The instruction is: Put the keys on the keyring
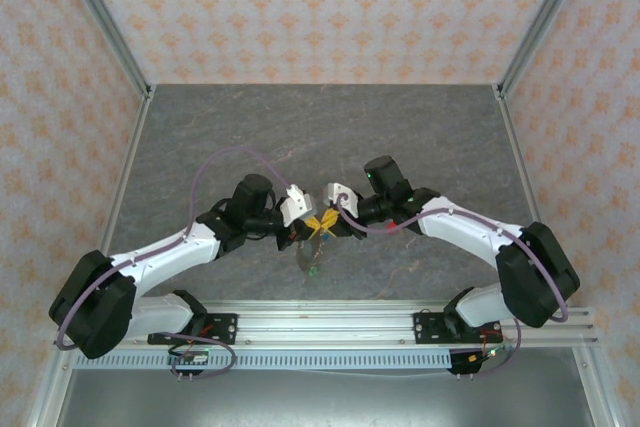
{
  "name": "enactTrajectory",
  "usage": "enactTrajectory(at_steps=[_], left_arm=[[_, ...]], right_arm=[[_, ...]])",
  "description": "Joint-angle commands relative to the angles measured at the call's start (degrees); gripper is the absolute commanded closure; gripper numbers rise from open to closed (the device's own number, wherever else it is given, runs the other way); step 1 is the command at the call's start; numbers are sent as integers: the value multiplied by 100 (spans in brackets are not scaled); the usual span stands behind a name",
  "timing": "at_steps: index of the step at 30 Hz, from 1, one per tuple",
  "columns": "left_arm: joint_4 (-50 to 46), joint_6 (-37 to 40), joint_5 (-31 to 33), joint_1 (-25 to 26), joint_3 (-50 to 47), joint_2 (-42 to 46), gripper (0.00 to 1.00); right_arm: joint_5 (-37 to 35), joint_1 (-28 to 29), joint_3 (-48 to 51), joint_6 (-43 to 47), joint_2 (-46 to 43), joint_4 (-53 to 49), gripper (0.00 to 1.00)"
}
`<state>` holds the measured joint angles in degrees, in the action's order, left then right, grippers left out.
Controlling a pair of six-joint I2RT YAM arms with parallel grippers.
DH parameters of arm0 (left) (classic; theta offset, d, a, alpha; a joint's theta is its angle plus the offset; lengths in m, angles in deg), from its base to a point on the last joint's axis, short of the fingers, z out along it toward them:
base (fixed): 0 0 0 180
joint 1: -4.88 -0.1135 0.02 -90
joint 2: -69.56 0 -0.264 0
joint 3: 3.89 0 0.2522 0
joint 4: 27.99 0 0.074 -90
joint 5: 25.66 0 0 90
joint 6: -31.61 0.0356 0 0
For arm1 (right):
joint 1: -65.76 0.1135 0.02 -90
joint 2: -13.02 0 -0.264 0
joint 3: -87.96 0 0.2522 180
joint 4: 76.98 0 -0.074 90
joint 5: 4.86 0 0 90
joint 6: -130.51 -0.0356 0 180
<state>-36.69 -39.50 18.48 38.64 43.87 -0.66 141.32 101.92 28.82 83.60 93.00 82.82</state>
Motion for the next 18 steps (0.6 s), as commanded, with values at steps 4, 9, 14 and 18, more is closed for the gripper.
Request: enactTrajectory(at_steps=[4,9,14,18], left_arm=[[507,-107,-254,25,1,206,100],[494,-106,-265,26,12,177,100],[248,3,-124,26,67,138,99],[-234,293,44,21,187,122,84]], right_arm=[[137,-87,135,-77,61,336,84],[191,-124,216,-282,54,686,92],[163,-133,204,-479,-38,887,100],[115,-128,-63,-170,-107,264,100]])
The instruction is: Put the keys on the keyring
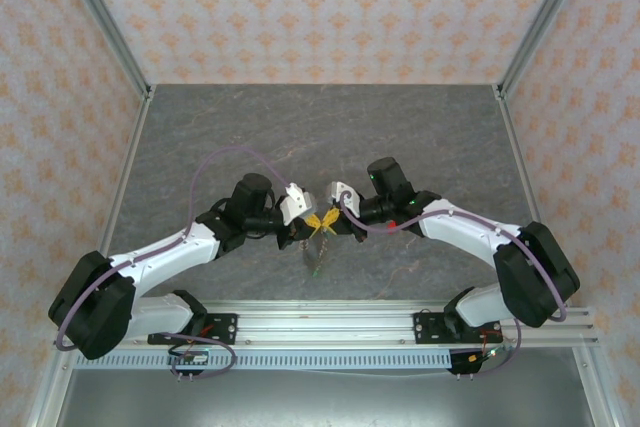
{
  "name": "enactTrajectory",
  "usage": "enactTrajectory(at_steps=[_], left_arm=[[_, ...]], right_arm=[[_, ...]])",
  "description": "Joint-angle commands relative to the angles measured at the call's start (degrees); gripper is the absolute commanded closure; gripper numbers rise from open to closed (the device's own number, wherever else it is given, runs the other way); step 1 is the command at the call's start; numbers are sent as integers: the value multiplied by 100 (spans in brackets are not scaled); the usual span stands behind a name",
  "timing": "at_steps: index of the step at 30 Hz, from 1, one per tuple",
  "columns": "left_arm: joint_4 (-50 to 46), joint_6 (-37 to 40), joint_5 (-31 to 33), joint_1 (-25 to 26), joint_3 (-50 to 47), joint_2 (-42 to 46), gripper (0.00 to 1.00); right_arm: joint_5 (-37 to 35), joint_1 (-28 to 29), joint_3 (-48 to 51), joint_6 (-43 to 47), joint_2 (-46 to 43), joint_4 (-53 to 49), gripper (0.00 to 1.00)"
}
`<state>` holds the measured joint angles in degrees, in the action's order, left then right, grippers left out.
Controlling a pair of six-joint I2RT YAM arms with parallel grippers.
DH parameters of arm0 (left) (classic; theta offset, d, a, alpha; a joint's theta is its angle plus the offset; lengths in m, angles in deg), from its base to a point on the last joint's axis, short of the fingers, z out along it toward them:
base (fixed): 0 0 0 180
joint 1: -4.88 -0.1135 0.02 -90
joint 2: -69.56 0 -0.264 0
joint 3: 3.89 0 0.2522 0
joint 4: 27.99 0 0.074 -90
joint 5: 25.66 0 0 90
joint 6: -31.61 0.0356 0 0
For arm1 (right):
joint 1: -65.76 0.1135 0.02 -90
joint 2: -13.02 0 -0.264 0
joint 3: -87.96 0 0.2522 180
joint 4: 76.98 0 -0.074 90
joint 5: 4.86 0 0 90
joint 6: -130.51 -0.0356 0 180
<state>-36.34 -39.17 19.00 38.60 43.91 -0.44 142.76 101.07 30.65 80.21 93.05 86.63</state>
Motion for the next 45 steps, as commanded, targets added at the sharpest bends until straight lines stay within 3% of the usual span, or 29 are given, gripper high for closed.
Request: enactTrajectory(at_steps=[1,8,14,19,22,28,32,40,45], left_arm=[[-398,339,15,28,234,91,84],[-703,552,162,30,464,7,80],[-869,656,209,37,607,-71,80],[-1013,733,201,46,674,-101,83],[-1048,765,174,48,687,-65,92],[-1121,786,93,48,734,-129,90],[-945,697,58,48,676,-124,100],[-112,190,-176,48,364,8,100],[299,-45,-292,48,222,56,100]], right_arm=[[-11,-40,-297,222,-132,-245,100],[-358,107,-793,736,-154,-1362,100],[-476,218,-974,834,-173,-1626,100],[-551,292,-1120,924,-168,-1793,100],[-553,310,-1168,924,-162,-1807,100],[-446,349,-1182,770,-178,-1607,100],[-419,346,-1038,651,-237,-1361,100],[-99,122,-259,179,-309,-180,88],[19,12,81,-77,-281,465,86]])
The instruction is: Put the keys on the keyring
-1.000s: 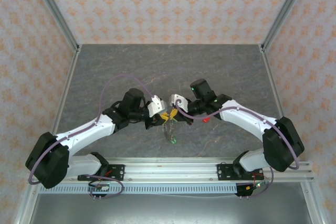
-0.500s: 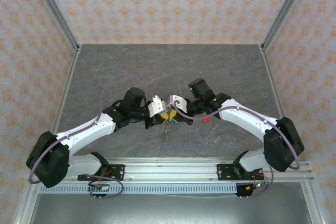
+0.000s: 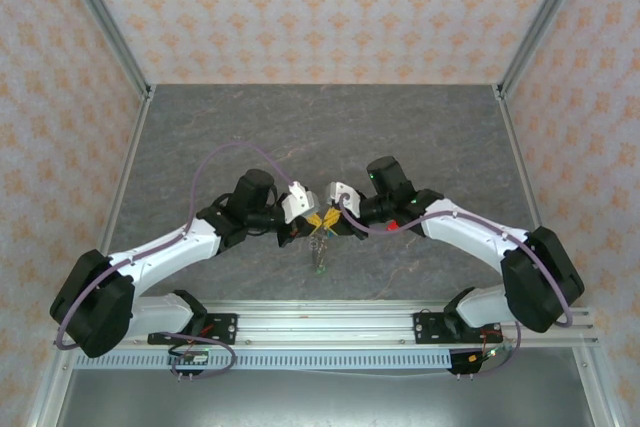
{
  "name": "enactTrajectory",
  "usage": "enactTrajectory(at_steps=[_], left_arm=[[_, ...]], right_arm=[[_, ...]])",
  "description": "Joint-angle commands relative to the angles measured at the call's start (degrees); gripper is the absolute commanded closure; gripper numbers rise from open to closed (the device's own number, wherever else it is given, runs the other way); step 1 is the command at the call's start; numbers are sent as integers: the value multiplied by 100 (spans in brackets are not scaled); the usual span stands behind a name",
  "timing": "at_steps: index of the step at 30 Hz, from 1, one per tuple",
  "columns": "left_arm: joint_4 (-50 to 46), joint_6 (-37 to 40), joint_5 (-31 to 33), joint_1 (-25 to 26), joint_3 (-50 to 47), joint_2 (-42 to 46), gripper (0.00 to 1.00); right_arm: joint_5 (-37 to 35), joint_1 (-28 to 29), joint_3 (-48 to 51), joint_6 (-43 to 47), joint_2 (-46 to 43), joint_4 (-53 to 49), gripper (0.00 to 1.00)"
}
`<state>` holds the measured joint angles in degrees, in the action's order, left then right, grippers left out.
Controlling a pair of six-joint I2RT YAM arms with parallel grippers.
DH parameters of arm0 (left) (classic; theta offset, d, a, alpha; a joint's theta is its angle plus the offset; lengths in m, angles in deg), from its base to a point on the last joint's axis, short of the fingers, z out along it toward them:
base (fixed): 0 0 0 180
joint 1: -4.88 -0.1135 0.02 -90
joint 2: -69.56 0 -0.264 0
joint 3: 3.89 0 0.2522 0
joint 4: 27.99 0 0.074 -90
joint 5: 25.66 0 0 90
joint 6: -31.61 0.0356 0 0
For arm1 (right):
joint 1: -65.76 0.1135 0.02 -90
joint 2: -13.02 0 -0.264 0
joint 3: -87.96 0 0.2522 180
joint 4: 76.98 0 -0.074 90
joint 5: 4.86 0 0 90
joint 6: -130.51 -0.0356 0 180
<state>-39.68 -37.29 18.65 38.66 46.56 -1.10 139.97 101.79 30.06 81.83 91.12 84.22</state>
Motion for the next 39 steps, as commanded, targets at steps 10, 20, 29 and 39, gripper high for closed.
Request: enactTrajectory(at_steps=[10,20,29,39], left_arm=[[841,-375,-166,39,-186,184,100],[-534,461,336,41,287,202,79],[-435,439,608,48,339,354,77],[-685,562,376,52,448,266,75]], right_arm=[[335,-202,255,-411,3,965,100],[287,-108,-515,376,-33,-624,100],[142,-8,-823,762,95,-1193,100],[188,0,-851,798,142,-1062,100]])
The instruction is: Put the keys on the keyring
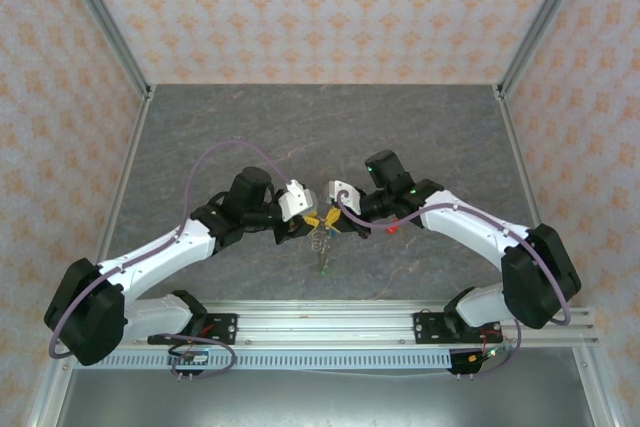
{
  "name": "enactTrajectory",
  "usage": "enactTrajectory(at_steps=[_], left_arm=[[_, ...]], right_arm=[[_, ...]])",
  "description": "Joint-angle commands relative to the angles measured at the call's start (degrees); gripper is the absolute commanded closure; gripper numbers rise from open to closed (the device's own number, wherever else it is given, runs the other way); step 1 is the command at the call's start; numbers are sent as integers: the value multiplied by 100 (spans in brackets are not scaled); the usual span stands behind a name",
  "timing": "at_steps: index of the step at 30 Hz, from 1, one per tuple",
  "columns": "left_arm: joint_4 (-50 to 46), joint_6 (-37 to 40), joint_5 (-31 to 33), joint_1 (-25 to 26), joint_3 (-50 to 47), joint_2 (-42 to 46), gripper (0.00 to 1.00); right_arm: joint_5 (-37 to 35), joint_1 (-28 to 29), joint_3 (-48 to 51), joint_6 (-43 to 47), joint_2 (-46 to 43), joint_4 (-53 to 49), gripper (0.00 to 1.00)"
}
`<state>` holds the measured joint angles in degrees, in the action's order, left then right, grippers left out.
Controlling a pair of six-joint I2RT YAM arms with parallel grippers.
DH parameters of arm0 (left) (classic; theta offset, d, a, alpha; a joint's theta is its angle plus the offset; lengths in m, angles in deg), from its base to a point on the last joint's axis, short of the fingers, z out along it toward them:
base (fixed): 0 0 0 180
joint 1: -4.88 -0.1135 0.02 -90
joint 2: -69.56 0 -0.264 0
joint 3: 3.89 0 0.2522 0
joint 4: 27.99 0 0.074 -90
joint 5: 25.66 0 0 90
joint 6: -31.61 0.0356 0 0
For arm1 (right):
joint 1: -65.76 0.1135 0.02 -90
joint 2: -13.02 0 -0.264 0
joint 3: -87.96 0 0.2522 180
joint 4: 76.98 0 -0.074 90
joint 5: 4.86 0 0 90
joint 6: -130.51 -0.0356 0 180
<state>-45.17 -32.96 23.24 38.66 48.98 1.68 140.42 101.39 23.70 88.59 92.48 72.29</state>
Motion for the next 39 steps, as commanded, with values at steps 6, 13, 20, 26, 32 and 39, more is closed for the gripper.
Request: enactTrajectory(at_steps=[6,13,20,26,32,39], left_arm=[[-128,133,-179,50,309,-146,75],[-430,330,-263,50,511,-356,75],[-568,419,-330,50,517,-296,74],[-484,383,-145,50,485,-141,75],[-483,398,158,54,339,121,76],[-735,478,-207,50,518,-135,77]], right_arm=[[192,40,-208,115,30,200,100],[251,40,-175,-8,38,420,100],[63,40,-154,-54,63,448,100],[-84,41,-169,-103,113,427,100],[-90,40,-154,-79,112,390,100],[43,40,-109,-162,43,571,100]])
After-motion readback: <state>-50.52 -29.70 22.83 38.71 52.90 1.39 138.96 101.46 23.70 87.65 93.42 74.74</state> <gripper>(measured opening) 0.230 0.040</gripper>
